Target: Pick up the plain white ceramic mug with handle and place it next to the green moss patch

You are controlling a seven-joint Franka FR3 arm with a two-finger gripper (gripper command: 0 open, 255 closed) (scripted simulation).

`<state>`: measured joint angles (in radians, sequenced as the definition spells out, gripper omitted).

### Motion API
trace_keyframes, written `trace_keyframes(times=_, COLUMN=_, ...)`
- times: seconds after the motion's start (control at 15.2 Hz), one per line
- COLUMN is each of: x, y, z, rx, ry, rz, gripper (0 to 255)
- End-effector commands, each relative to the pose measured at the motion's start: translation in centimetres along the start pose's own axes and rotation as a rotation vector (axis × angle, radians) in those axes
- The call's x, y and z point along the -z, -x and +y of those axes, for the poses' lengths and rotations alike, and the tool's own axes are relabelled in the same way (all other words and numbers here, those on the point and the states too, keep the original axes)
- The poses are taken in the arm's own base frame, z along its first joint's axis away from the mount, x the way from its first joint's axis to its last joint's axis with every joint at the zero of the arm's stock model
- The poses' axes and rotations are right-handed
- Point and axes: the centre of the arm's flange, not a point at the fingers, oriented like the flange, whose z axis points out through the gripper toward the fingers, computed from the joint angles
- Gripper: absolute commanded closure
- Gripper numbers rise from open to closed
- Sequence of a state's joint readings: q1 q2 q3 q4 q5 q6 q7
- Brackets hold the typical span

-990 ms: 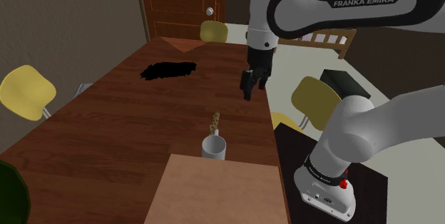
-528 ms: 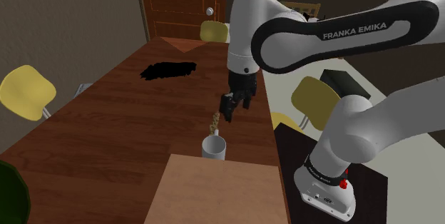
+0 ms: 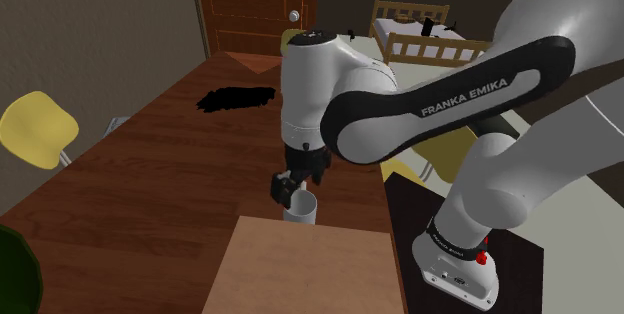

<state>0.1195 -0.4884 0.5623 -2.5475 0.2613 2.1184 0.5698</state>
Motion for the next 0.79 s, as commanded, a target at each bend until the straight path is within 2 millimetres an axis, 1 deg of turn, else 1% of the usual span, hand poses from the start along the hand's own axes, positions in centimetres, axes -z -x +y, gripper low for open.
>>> trace_keyframes(times=0.0, x=-1.4, y=0.0, z=-2.5, rx=-0.010, ry=0.004, rz=0.014, gripper=0)
trace_keyframes(times=0.07, x=-2.1, y=-0.1, z=-3.6, rx=-0.014, ry=0.007, rz=0.021, gripper=0)
trace_keyframes(times=0.13, x=-2.2, y=-0.1, z=-3.8, rx=-0.014, ry=0.008, rz=0.022, gripper=0)
trace_keyframes(times=0.53, x=-5.3, y=-0.1, z=-3.8, rx=-0.014, ry=0.008, rz=0.022, gripper=0)
trace_keyframes(times=0.59, x=-6.2, y=-0.2, z=-3.8, rx=-0.014, ry=0.008, rz=0.022, gripper=0)
trace_keyframes(times=0.73, x=-6.2, y=-0.2, z=-3.8, rx=-0.014, ry=0.008, rz=0.022, gripper=0)
